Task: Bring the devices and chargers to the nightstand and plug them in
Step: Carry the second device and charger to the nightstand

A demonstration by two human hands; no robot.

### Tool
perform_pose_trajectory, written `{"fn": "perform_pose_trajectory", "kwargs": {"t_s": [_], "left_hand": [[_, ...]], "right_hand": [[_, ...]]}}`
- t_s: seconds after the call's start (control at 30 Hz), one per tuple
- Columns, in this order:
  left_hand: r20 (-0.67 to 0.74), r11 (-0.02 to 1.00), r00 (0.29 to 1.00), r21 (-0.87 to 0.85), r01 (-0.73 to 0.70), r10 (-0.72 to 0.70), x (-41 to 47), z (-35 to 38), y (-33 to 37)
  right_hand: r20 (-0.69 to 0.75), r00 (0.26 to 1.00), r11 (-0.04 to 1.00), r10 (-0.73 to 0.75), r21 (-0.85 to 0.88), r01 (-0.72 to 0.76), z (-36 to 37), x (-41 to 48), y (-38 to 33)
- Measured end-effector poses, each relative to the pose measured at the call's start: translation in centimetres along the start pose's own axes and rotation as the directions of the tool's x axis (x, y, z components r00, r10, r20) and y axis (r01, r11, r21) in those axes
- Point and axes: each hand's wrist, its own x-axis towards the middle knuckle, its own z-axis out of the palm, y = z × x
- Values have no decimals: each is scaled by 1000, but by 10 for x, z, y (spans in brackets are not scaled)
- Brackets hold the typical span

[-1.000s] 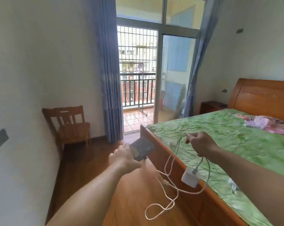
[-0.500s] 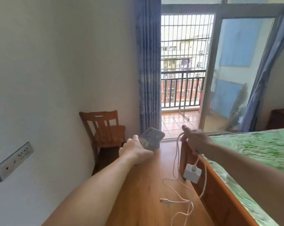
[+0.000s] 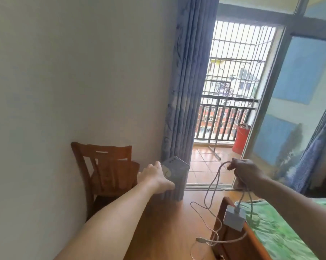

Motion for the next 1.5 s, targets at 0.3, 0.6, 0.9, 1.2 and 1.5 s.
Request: {"fn": "perform_pose_trajectory", "kwargs": {"t_s": [0.3, 0.6, 0.9, 1.2, 1.5], "left_hand": [[22, 987, 989, 65, -149, 148, 213, 3, 26], [76, 952, 961, 136, -275, 267, 409, 67, 100], [120, 930, 941, 155, -333, 316, 577, 102, 230], [193, 858, 855, 97, -505, 481, 716, 173, 359], [266, 745, 714, -21, -667, 647, 888, 275, 491]], "right_hand": [[-131, 990, 998, 59, 20, -57, 41, 171, -37], [-56, 981, 971, 187, 160, -176, 53, 377, 5], [-98, 976, 971, 193, 165, -175, 19, 560, 4], [-332, 917, 974, 222, 106, -198, -65, 702, 30], [-598, 742, 949, 304, 125, -288, -139, 866, 65]]}}
